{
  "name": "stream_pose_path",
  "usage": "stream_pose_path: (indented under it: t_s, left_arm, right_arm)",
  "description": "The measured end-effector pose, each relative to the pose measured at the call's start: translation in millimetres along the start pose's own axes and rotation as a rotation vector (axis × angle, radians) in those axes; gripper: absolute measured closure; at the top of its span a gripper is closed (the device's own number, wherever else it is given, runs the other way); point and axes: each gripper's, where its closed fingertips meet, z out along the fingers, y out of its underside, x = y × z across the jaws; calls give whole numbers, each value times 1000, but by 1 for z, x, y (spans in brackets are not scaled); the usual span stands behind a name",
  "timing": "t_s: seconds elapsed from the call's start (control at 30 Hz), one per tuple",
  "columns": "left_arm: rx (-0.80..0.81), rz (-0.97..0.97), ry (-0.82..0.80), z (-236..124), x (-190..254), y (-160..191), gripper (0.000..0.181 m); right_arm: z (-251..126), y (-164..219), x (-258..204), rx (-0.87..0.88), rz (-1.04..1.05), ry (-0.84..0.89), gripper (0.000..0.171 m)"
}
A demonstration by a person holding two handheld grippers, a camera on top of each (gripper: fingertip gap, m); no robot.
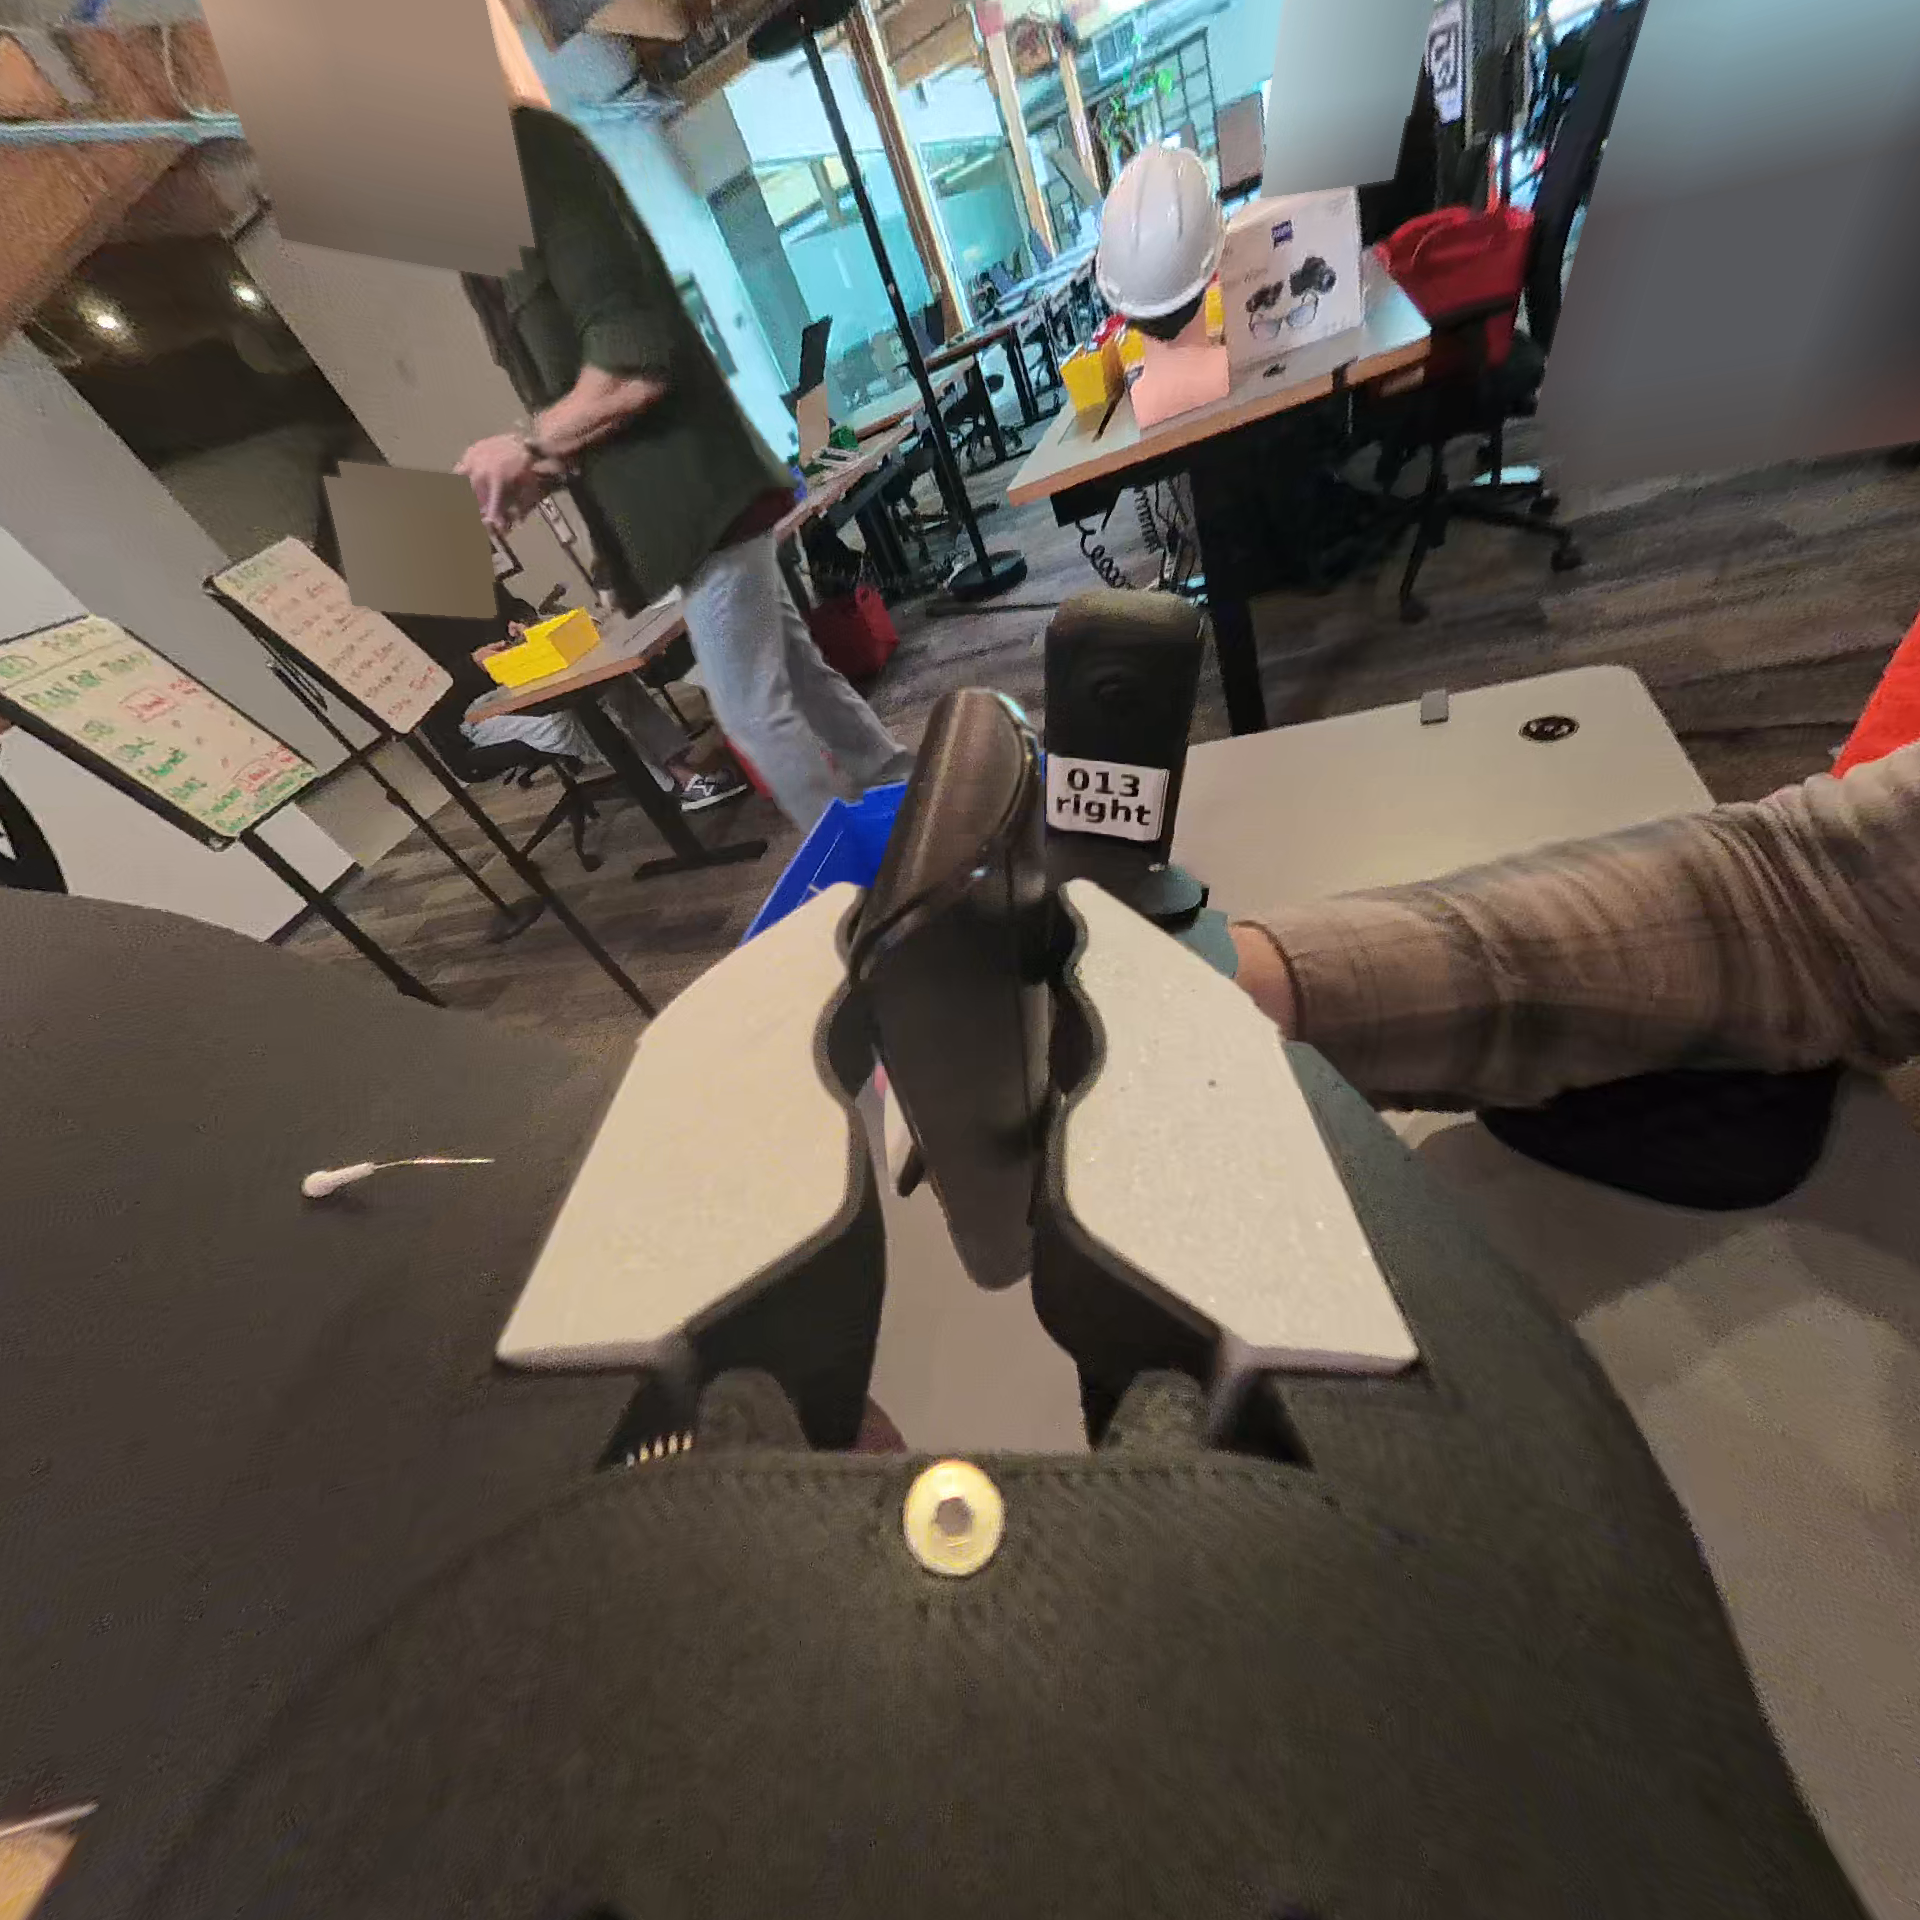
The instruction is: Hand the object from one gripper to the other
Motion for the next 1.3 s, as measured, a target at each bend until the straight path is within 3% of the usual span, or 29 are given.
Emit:
stream_pose_path:
  t_s: [0.17,0.27,0.5,0.8,0.97,1.17,1.3]
  left_arm:
    - [-39,36,-56,0,-7,2,156]
    - [-200,173,-158,0,-20,17,156]
    - [-519,516,-239,-3,-33,42,156]
    - [-726,797,-227,7,-24,55,156]
    - [-781,863,-253,6,-28,54,156]
    - [-742,897,-288,5,-32,42,154]
    - [-688,890,-330,1,-38,24,137]
  right_arm:
    - [0,4,13,-41,-11,79,144]
    - [-11,11,28,-207,-137,158,129]
    - [-24,-47,18,-411,-564,231,143]
    - [-22,-24,10,-751,-792,228,152]
    - [-21,-22,13,-785,-820,257,153]
    - [-17,-34,15,-701,-820,290,154]
    - [-18,-50,15,-585,-757,310,154]
